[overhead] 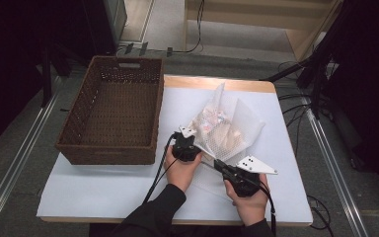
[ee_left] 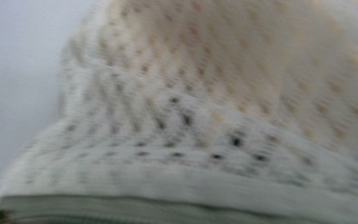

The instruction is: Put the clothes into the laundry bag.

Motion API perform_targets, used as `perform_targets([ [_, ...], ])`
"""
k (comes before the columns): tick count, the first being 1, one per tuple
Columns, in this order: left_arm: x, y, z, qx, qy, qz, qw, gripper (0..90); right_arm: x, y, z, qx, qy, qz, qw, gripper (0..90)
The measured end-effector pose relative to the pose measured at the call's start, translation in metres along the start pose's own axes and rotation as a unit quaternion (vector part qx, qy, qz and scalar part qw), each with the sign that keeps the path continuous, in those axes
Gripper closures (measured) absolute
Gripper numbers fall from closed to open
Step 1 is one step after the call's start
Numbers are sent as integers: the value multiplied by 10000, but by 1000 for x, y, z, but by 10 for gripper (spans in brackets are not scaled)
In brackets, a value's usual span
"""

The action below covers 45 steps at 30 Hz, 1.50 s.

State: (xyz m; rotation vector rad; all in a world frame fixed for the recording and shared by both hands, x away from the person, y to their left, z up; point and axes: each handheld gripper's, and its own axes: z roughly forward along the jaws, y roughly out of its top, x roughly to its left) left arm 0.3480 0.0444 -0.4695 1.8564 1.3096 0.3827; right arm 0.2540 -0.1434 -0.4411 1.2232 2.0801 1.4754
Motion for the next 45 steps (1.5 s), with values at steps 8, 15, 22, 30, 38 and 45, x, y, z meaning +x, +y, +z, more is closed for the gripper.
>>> perform_targets([
  [8, 6, -18, -52, -78, -349, 754, 9965, 480, -9, 0, -2, -54, -114, 84, 9999, 900],
  [15, 25, -42, -89, -132, -258, 915, 9954, 465, -11, 1, -4, -67, -167, 102, 9998, 900],
  [22, 53, -60, -98, 80, 33, 707, 9975, 457, -15, 0, -5, -75, -204, 118, 9997, 900],
  [30, 56, -62, -90, 47, 247, 785, 9966, 492, -13, -1, -3, -29, -173, 77, 9998, 900],
  [38, 48, -63, -85, 306, 356, 1018, 9937, 651, -12, -2, -3, -22, -150, 75, 9999, 900],
  [45, 47, -67, -90, 362, 79, 1028, 9940, 900, -12, -2, -4, -26, -137, 66, 9999, 900],
])
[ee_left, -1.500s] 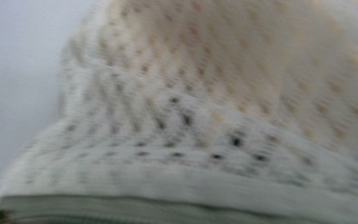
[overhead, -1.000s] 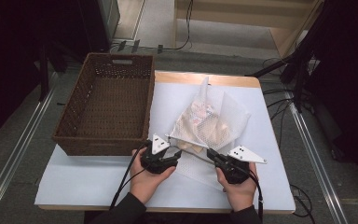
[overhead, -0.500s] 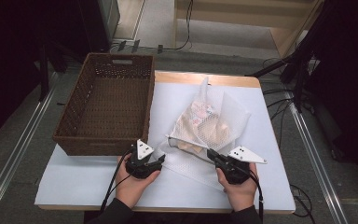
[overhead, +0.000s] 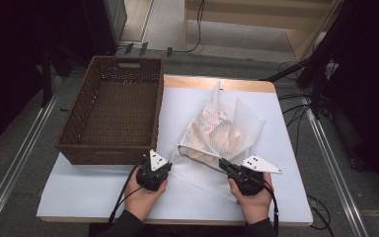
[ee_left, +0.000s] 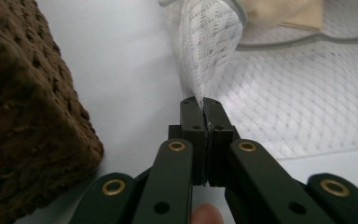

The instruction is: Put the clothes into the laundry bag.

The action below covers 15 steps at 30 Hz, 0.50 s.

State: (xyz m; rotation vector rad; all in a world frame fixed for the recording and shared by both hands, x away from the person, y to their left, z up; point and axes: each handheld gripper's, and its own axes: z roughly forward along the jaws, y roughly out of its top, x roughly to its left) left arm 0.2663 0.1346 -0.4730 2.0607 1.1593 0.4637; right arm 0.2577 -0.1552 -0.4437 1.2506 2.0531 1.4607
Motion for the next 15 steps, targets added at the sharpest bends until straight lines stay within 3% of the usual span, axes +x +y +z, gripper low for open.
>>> perform_targets([
  [4, -7, -7, -9, 158, -695, -108, 9974, 900, -2, 1, -2, -34, -20, 20, 10000, 900],
  [6, -15, -11, -13, 231, -1172, -61, 9928, 900, -4, 1, -4, -53, -35, 43, 10000, 900],
  [7, -21, -13, -14, 300, -1303, 36, 9910, 900, -4, 1, -4, -60, -31, 37, 10000, 900],
  [8, -28, -14, -15, 353, -1372, 181, 9897, 900, -4, 1, -5, -59, -39, 49, 10000, 900],
  [10, -37, -14, -18, 376, -1274, 513, 9898, 900, -4, 1, -5, -51, -26, 36, 10000, 900],
  [12, -38, -10, -24, 176, -1256, 420, 9910, 841, -2, 0, -6, -42, -15, 17, 10000, 900],
  [13, -38, -7, -29, -31, -1172, 366, 9924, 725, -2, 0, -6, -46, -8, -15, 10000, 900],
  [15, -38, 1, -38, -403, -1203, 272, 9916, 611, -1, 0, -7, -45, -8, -28, 10000, 900],
])
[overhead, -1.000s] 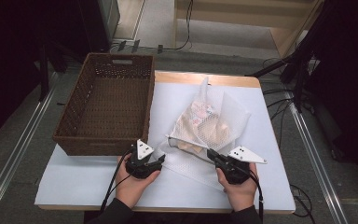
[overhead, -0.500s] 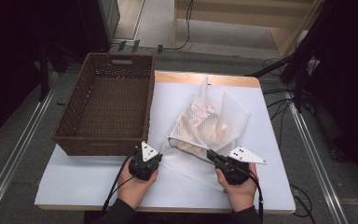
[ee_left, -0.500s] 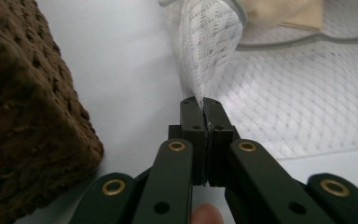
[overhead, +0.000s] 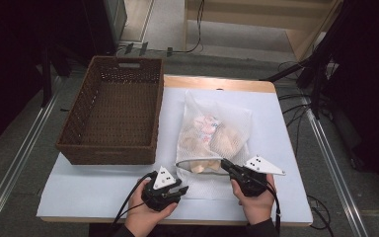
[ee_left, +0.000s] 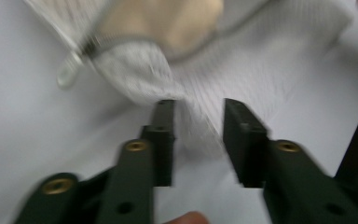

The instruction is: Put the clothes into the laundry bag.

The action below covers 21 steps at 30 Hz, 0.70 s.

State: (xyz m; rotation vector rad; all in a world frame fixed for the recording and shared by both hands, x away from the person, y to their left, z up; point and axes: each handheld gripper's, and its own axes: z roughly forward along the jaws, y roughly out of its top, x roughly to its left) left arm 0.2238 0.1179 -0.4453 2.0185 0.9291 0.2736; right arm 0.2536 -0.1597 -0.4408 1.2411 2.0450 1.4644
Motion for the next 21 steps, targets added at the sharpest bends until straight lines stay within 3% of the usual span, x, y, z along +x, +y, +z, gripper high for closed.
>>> perform_targets([
  [1, -2, 5, -2, -121, -39, 14, 9999, 608, 0, 0, 0, -2, 2, -8, 10000, 900],
  [4, -13, 20, 0, -290, 142, 285, 9991, 660, 0, 0, 1, 8, 19, 10, 10000, 900],
  [7, -19, 32, 16, -228, 219, 327, 9990, 716, 1, 0, 2, 21, 27, -17, 10000, 900],
  [9, -15, 37, 36, 9, 365, 234, 9991, 734, 2, 0, 2, 18, 27, -8, 10000, 900],
  [13, -3, 39, 74, 462, 385, -47, 9982, 773, 2, 0, 1, 2, 26, -1, 10000, 900],
  [16, -5, 40, 94, 672, 367, -35, 9971, 791, 2, 0, 1, 9, 51, 19, 10000, 900],
  [21, -4, 46, 112, 589, 492, -255, 9967, 900, 4, -2, 4, 48, 92, -27, 9999, 900],
])
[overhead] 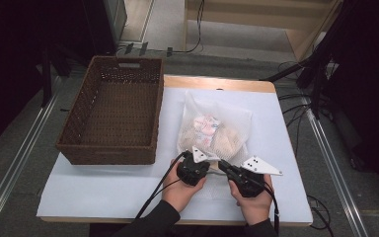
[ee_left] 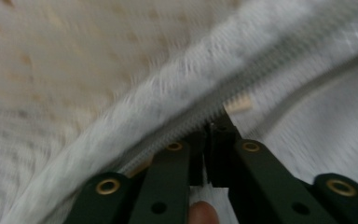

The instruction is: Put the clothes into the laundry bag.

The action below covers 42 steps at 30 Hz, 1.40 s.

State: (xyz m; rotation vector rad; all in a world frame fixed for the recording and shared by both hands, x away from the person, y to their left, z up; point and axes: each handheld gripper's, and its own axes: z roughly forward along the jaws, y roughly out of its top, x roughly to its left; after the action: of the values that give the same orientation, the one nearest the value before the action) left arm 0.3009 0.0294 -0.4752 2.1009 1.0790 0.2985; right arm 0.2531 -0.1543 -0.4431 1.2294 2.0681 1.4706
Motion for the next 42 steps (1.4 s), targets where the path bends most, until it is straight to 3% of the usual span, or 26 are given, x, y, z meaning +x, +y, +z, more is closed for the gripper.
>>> perform_targets([
  [4, -1, 8, 7, 23, 171, -21, 9998, 900, 2, -1, 1, 16, 22, 1, 10000, 900],
  [7, 3, 10, 11, -119, 400, -261, 9988, 900, 4, -4, 3, 77, 12, -9, 10000, 900],
  [11, 13, 13, 14, -287, 790, -658, 9943, 900, 5, -9, 6, 216, -5, -35, 9998, 900],
  [14, 19, 15, 15, -297, 711, -823, 9936, 900, 5, -12, 10, 320, -101, -49, 9994, 900],
  [16, 19, 12, 12, -257, 399, -679, 9966, 888, 3, -15, 11, 382, -213, -79, 9990, 900],
  [19, 17, 1, -3, -153, -109, -246, 9995, 695, -2, -18, 11, 446, -302, -59, 9985, 900],
  [20, 16, -4, -10, -112, -183, -84, 9997, 671, -4, -19, 11, 447, -331, -33, 9984, 900],
  [23, 16, -15, -39, -256, -382, 282, 9985, 649, -6, -21, 12, 533, -288, -5, 9982, 900],
  [26, 21, -18, -70, -654, -414, 533, 9956, 649, -2, -24, 18, 760, -280, -157, 9966, 900],
  [28, 30, -14, -84, -934, -279, 406, 9944, 646, -1, -27, 24, 1019, -293, -254, 9940, 860],
  [30, 40, -11, -87, -1091, -109, 139, 9939, 642, -3, -30, 28, 1146, -263, -250, 9927, 777],
  [32, 50, -11, -81, -999, 36, -61, 9950, 627, -5, -29, 26, 1145, -146, -174, 9932, 703],
  [37, 57, -26, -53, -333, 222, -61, 9992, 649, -19, -25, -2, 891, -116, -64, 9959, 650],
  [39, 58, -33, -48, -142, 253, -29, 9996, 669, -33, -25, -17, 716, -248, 93, 9971, 651],
  [42, 58, -36, -47, -223, 235, 102, 9994, 686, -56, -29, -34, 576, -637, 408, 9955, 711],
])
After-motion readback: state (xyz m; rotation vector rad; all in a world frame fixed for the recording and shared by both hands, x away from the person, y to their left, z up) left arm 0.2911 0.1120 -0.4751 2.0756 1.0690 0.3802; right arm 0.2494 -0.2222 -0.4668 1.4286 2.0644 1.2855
